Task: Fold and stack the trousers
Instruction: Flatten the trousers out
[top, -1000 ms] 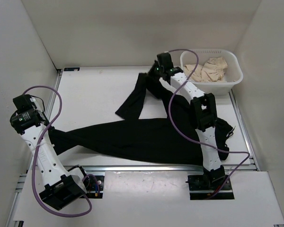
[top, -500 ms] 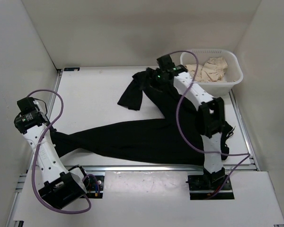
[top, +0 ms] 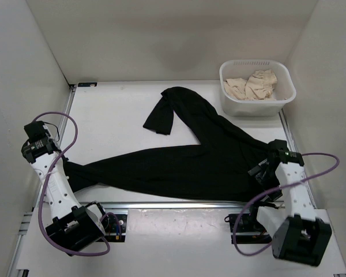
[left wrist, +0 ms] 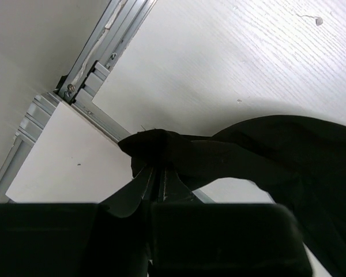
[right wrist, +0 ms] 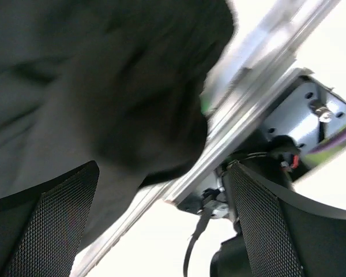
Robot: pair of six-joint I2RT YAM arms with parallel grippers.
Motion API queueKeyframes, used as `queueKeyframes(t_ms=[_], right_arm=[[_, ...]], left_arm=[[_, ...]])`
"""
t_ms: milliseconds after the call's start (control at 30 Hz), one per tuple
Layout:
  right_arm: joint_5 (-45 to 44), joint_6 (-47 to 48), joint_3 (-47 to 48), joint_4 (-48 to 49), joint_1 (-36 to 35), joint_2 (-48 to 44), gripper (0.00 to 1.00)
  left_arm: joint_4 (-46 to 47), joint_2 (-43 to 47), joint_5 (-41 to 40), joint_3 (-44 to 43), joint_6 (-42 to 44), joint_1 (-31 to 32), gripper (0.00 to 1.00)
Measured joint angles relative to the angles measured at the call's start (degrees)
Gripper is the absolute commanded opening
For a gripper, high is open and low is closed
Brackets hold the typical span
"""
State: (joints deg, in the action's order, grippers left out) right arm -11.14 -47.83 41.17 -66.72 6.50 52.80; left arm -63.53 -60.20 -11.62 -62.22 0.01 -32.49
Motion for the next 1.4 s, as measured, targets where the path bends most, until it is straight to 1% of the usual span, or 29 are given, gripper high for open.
queueKeyframes(t_ms=[67, 133, 200, 233, 300, 333, 367, 467, 533, 567, 600, 667, 733, 800, 833, 867, 933, 967, 1033, 1133, 1233, 1300, 1400], right_arm=[[-1.05, 0.09, -2.27, 0.94, 2.49, 4.87, 0.99], [-1.97, 0.20, -3.26, 2.64, 3.74, 7.67, 0.99], [-2.73, 0.17, -3.50, 4.87, 4.22, 9.09, 0.94], [-3.04, 0.20, -3.50, 6.14, 4.31, 9.77, 0.69], [-3.54, 0.81, -3.50, 8.59, 4.37, 11.65, 0.31], [-3.85, 0.83, -3.50, 9.99, 4.35, 13.09, 0.02], [-3.91, 1.14, -3.45, 11.15, 4.37, 14.53, 0.00], [-4.09, 1.90, -1.64, 13.64, 4.37, 19.98, 0.00], [-3.69, 3.17, 4.83, 13.35, 4.37, 25.22, 0.00], [-3.50, 3.65, 9.60, 13.51, 4.35, 28.06, 0.00], [-3.23, 4.39, 15.32, 12.59, 4.31, 30.82, 0.00], [-2.54, 5.62, 30.36, 12.33, 4.17, 36.61, 0.00], [-1.16, 6.40, 42.82, 13.11, 3.39, 39.21, 0.00], [-0.20, 6.91, 48.70, 13.64, 2.38, 38.14, 0.00], [-0.09, 6.99, 49.07, 14.05, 2.08, 36.24, 0.00], [-0.09, 7.08, 47.95, 14.05, 2.03, 33.86, 0.00], [-0.63, 7.15, 42.18, 14.05, 2.27, 28.20, 0.00], [-1.09, 7.17, 38.75, 13.20, 2.56, 25.70, 0.00], [-2.03, 7.15, 30.56, 12.33, 3.85, 21.88, 0.00], [-2.97, 7.15, 19.58, 11.04, 7.19, 20.28, 0.00], [-4.28, 7.26, 10.58, 9.27, 9.84, 19.82, 0.00], [-5.01, 7.43, 6.43, 8.61, 10.38, 19.17, 0.00], [-5.29, 7.80, 3.54, 8.52, 12.00, 18.10, 0.00]], left_arm=[[0.57, -0.20, -0.13, 0.00, -0.02, 0.00, 0.14], [0.96, -0.28, -0.24, 0.00, -0.02, 0.00, 0.14], [1.29, -0.28, -0.44, 0.00, 0.00, 0.00, 0.14], [1.42, -0.28, -0.63, 0.00, -0.02, 0.00, 0.14], [1.92, -0.28, -1.18, 0.04, -0.02, 0.00, 0.14], [2.56, -0.28, -1.46, 0.28, -0.02, 0.00, 0.14], [3.41, -0.22, -1.57, 0.83, -0.02, 0.00, 0.14], [6.71, -0.68, -1.70, 2.95, 0.00, 0.00, 0.14], [8.83, -3.32, -1.62, 2.34, 0.02, 0.33, 0.14], [9.07, -5.90, -1.55, 0.35, 0.00, 0.52, 0.14], [9.31, -9.79, -1.25, -3.13, 0.00, 0.83, 0.14], [10.14, -18.38, -0.42, -13.14, -0.07, 1.42, 0.14], [11.56, -25.33, 1.88, -23.45, -0.39, 2.32, 0.14], [14.03, -28.44, 4.33, -30.10, -0.50, 3.39, 0.14], [15.21, -28.35, 5.05, -31.30, -0.50, 3.65, 0.14], [16.31, -27.36, 5.42, -31.12, -0.50, 3.78, 0.14], [18.14, -23.67, 5.64, -26.99, -0.48, 3.74, 0.14], [18.45, -21.66, 5.60, -24.17, -0.46, 3.69, 0.14], [19.89, -16.70, 5.51, -15.17, -0.39, 3.39, 0.14], [20.92, -11.89, 4.81, -1.79, -0.33, 2.64, 0.14], [21.22, -9.57, 3.85, 10.58, -0.22, 1.27, 0.14], [21.40, -8.55, 2.86, 16.76, -0.07, -0.24, 0.14], [22.03, -6.56, 1.20, 23.50, 0.00, -3.63, 0.14]])
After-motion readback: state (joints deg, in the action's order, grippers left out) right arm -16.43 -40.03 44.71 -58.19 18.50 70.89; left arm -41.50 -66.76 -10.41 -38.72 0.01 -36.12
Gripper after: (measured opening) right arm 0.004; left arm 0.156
